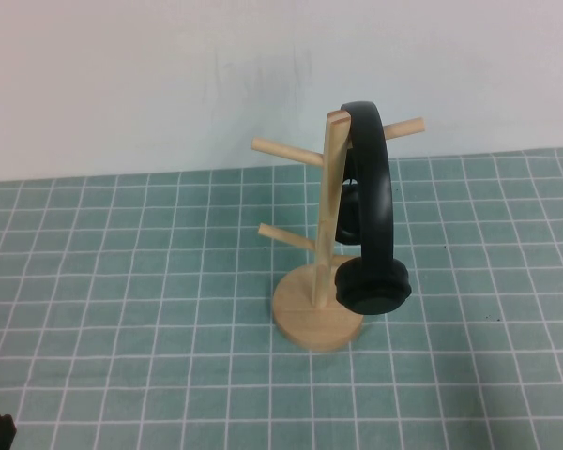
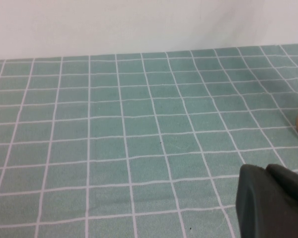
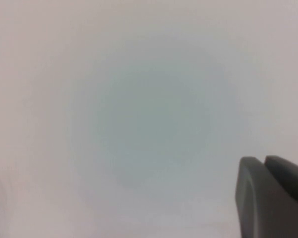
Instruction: Take out the headphones from the headphone stand
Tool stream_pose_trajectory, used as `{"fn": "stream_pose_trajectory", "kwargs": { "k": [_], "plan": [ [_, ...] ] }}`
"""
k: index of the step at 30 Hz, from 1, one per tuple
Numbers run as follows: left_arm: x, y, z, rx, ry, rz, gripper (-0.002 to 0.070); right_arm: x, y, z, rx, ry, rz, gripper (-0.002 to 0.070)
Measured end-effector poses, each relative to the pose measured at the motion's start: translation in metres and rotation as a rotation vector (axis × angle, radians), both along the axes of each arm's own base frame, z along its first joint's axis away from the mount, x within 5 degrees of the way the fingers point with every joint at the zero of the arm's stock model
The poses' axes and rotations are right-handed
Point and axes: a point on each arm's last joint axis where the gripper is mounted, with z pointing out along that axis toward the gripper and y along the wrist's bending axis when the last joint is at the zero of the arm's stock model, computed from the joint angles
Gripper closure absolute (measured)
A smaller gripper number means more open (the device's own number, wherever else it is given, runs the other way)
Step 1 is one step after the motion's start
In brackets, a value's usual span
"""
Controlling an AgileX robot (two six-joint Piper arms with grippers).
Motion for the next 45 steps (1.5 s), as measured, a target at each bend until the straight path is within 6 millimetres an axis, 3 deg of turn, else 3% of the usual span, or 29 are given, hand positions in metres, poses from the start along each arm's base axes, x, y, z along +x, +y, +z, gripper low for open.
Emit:
{"fn": "stream_pose_trajectory", "kwargs": {
  "k": [4, 8, 13, 17, 22, 27, 32, 35, 40, 45],
  "plan": [
    [0.0, 0.0, 0.0, 0.0, 0.0, 0.0, 0.068, 0.0, 0.0, 0.0, 0.001, 0.006, -0.001, 0.0682],
    [0.0, 0.0, 0.0, 0.0, 0.0, 0.0, 0.068, -0.008, 0.002, 0.015, 0.039, -0.179, 0.05, 0.0682],
    [0.0, 0.0, 0.0, 0.0, 0.0, 0.0, 0.068, -0.036, 0.007, 0.046, 0.031, -0.578, 0.125, 0.0682],
    [0.0, 0.0, 0.0, 0.0, 0.0, 0.0, 0.068, -0.054, 0.007, 0.088, 0.039, -0.674, 0.135, 0.0682],
    [0.0, 0.0, 0.0, 0.0, 0.0, 0.0, 0.068, -0.06, 0.002, 0.15, 0.143, -0.377, 0.09, 0.0682],
    [0.0, 0.0, 0.0, 0.0, 0.0, 0.0, 0.068, -0.036, -0.005, 0.181, 0.217, 0.017, 0.005, 0.0682],
    [0.0, 0.0, 0.0, 0.0, 0.0, 0.0, 0.068, 0.013, -0.01, 0.166, 0.274, 0.398, -0.042, 0.0682],
    [0.0, 0.0, 0.0, 0.0, 0.0, 0.0, 0.068, 0.033, -0.011, 0.158, 0.277, 0.489, -0.053, 0.0682],
    [0.0, 0.0, 0.0, 0.0, 0.0, 0.0, 0.068, 0.07, 0.0, 0.128, 0.502, 0.713, 0.085, 0.0682],
    [0.0, 0.0, 0.0, 0.0, 0.0, 0.0, 0.068, 0.106, 0.02, 0.093, 0.384, 1.061, 0.308, 0.0682]
  ]
}}
